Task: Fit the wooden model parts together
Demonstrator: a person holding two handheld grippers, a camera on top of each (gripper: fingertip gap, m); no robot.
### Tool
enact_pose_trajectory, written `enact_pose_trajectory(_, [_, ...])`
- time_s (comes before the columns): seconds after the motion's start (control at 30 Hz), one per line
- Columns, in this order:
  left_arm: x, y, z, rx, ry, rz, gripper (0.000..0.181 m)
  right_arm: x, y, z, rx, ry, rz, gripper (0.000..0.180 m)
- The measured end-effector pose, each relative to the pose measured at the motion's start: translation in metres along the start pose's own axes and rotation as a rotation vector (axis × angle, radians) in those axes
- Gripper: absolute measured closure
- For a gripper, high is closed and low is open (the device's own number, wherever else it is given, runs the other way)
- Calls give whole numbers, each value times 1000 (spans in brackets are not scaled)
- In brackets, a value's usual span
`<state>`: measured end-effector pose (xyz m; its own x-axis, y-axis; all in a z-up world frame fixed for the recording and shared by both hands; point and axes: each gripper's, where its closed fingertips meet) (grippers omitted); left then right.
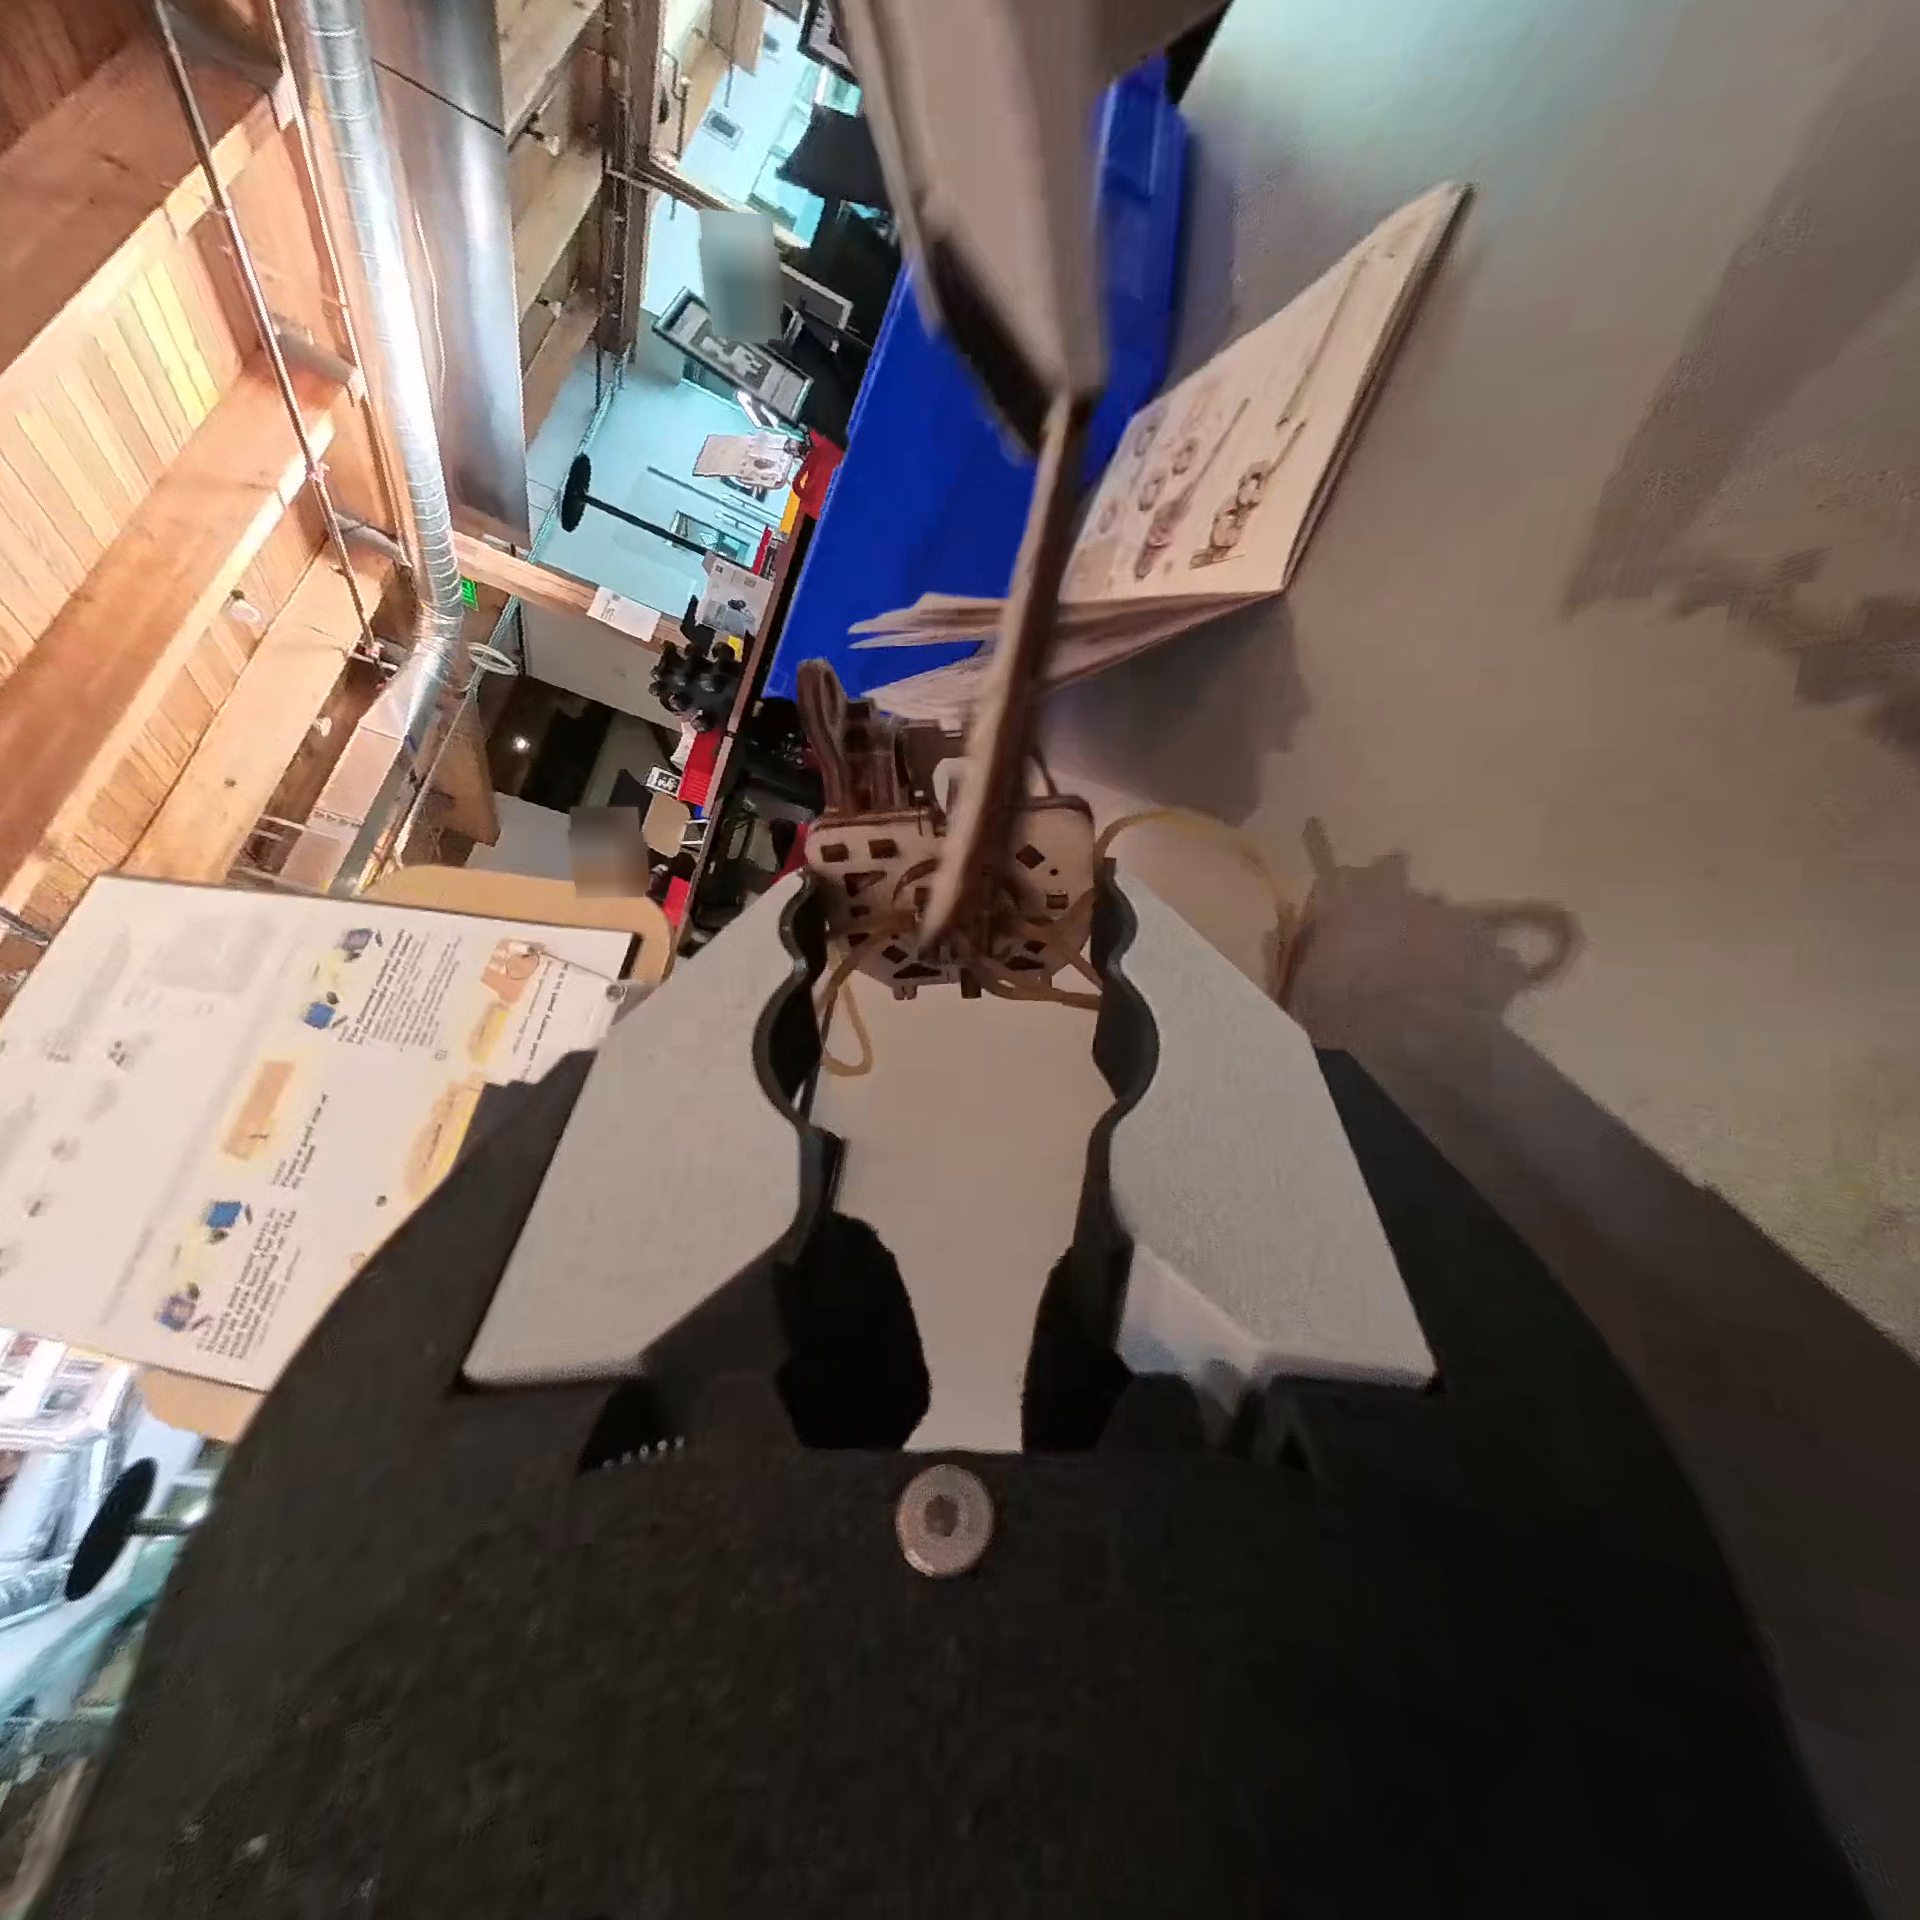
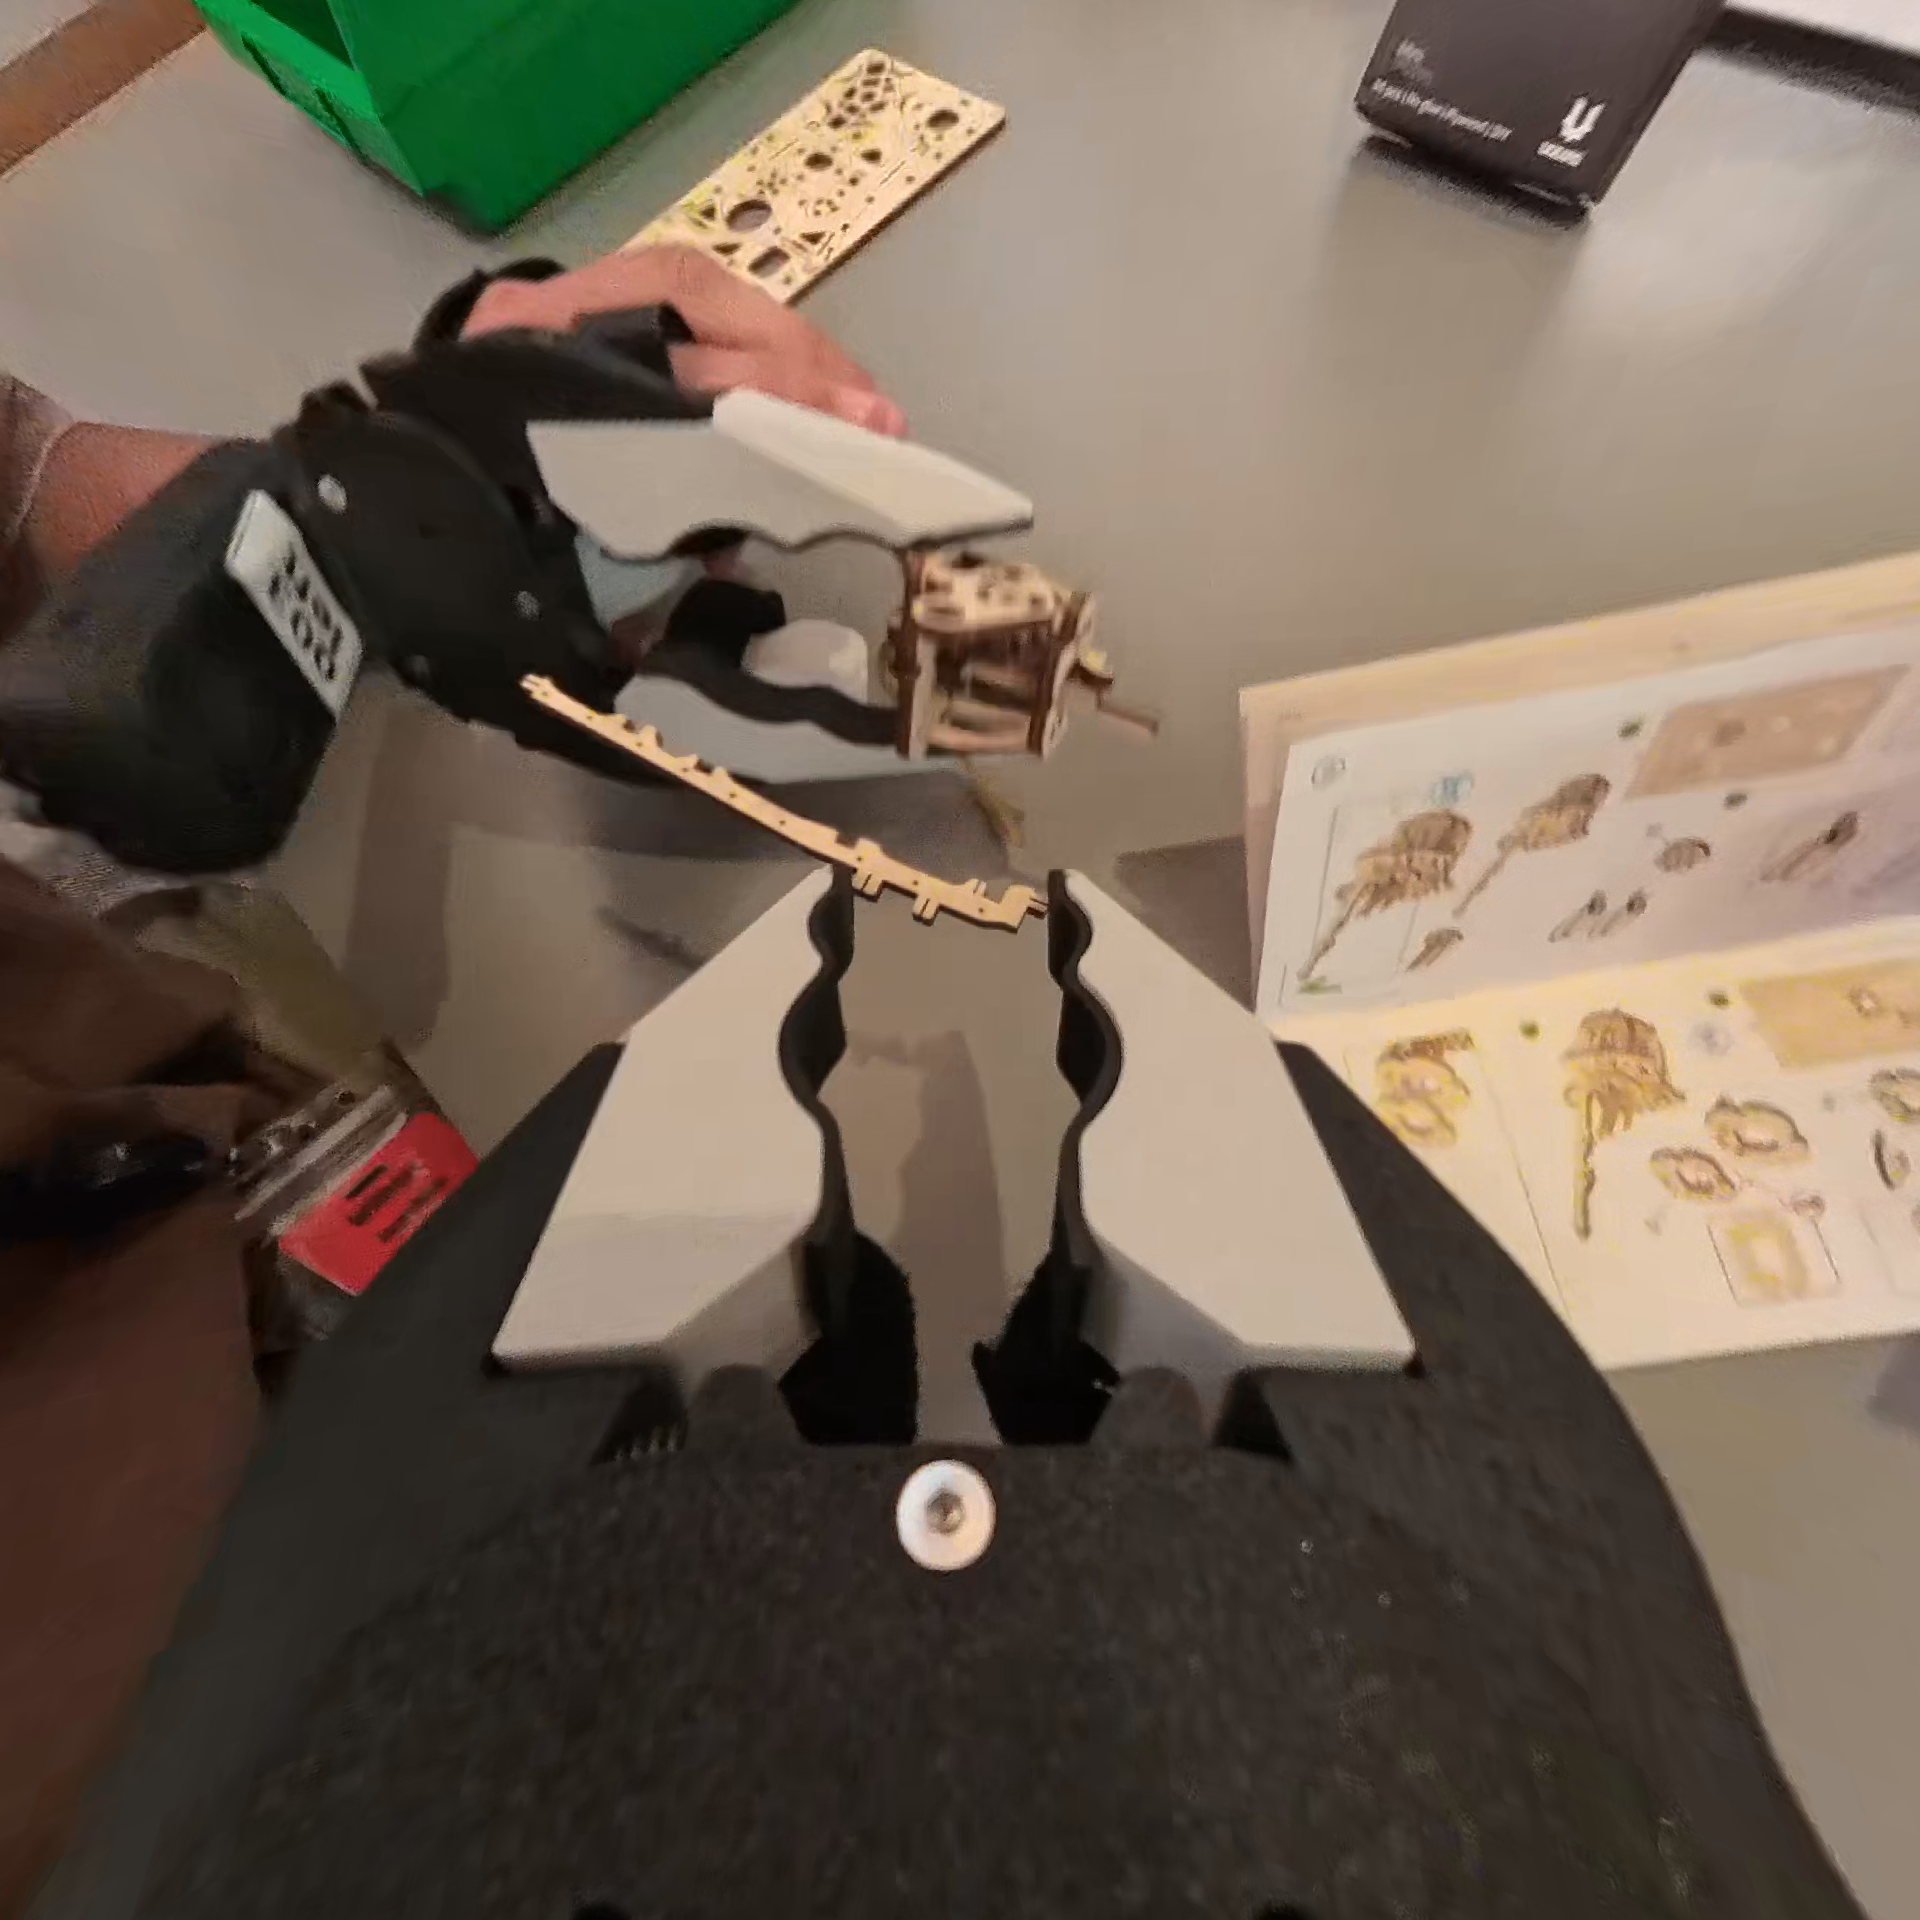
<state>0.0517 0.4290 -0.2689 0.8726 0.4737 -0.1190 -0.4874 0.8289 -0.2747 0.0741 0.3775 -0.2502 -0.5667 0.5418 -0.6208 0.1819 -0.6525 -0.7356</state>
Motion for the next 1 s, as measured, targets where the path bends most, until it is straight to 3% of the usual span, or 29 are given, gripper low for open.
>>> enact_pose_trajectory(0.17, [-1,-7,-3,56,-3,-3,132,18,-12,7,46,-84,100,143])
enact_pose_trajectory(0.43, [-2,-10,-5,137,-19,17,133,29,-8,2,-83,80,153,143])
enact_pose_trajectory(1.0, [0,-9,-8,194,-15,18,133,28,-7,-6,-41,76,153,143])
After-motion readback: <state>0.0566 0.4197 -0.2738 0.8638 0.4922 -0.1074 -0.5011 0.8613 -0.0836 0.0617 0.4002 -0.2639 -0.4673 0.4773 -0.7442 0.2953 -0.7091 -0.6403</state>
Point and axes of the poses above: each gripper's, where its closed fingertips meet, x out along the fingers, y out of its underside, z = x × y across the jaws, and after that the axes turned 9 degrees about x, right-handed
